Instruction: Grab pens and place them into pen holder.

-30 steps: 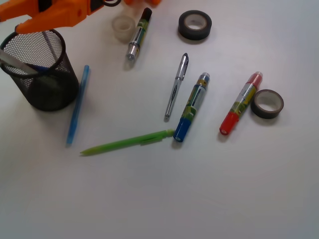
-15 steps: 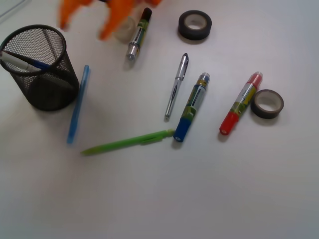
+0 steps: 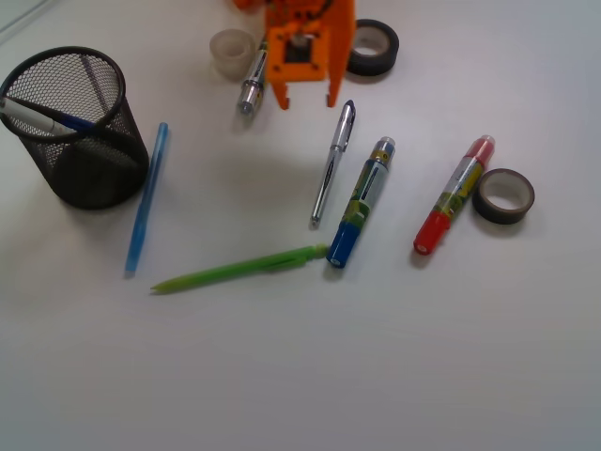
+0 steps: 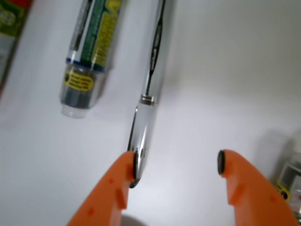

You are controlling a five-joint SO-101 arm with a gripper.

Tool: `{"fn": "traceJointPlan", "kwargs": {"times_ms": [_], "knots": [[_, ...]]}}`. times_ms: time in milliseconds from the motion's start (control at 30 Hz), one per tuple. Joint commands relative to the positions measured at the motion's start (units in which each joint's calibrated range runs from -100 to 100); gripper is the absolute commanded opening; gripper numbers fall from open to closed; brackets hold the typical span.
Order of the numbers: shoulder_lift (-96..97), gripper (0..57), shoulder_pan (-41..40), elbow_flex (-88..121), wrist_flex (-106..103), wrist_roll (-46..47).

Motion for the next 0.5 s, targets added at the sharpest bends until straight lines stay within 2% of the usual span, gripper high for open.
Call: {"fn": "traceJointPlan", "kwargs": {"times_ms": [0, 467], "knots": [[5.02, 20.0, -2.26, -5.06, 0.37, -0.44], [21.08, 20.0, -5.48, -11.94, -0.15, -0.24]]}}
